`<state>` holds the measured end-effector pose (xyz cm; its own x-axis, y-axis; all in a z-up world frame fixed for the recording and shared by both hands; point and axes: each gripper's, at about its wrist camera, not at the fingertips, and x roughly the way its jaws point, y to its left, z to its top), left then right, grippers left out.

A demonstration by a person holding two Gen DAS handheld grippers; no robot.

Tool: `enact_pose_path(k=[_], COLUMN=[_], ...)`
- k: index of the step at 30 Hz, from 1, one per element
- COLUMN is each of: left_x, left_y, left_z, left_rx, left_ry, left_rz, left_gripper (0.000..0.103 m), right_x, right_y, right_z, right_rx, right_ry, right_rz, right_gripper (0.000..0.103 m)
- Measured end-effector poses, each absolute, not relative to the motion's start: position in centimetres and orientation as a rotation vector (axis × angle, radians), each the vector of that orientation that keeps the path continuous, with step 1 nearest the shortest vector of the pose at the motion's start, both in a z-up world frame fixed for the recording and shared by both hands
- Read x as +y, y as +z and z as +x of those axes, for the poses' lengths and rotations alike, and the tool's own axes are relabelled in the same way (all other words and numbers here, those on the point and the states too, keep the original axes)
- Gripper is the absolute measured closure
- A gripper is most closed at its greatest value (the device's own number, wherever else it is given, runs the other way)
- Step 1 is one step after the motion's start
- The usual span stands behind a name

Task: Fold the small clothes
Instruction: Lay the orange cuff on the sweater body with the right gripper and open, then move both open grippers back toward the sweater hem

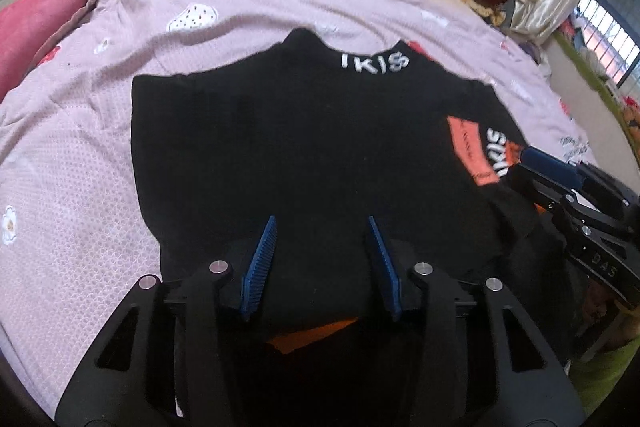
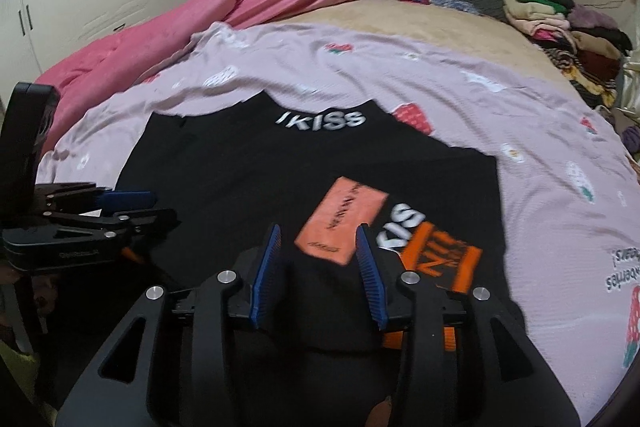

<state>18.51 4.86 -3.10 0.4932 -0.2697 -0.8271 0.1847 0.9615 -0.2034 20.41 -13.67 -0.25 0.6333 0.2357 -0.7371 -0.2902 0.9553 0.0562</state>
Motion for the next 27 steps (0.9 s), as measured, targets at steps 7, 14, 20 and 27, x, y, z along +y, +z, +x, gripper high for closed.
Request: enact_pose_path(k=[7, 14, 20, 27], left_x=[5.1, 4.9, 4.9, 4.9], left_y=[-3.4, -3.4, -3.4, -3.3], left_z=[18.3, 18.2, 18.2, 18.1], left_rx=[1.029, 1.032, 1.032, 1.033], left_ry=[-0.279, -0.279, -0.280, -0.282], left_rz=[-0.098, -0.087, -0.087, -0.088], left_gripper=[0.065, 0.065, 0.065, 0.065], right_x=[-13.7, -16.4, -17.3, -17.3], right_y=[-1.4, -4.2, -4.7, -4.3], right_z=[21.1, 21.9, 21.7, 21.2], right_rx=[0.868, 0.952, 0.945, 0.937], right_ry=[0.283, 0.190, 0.190, 0.169], right_rz=[-0.077, -0.075, -0.026, -0.030], right_gripper=[0.059, 0.052, 0.050, 0.047])
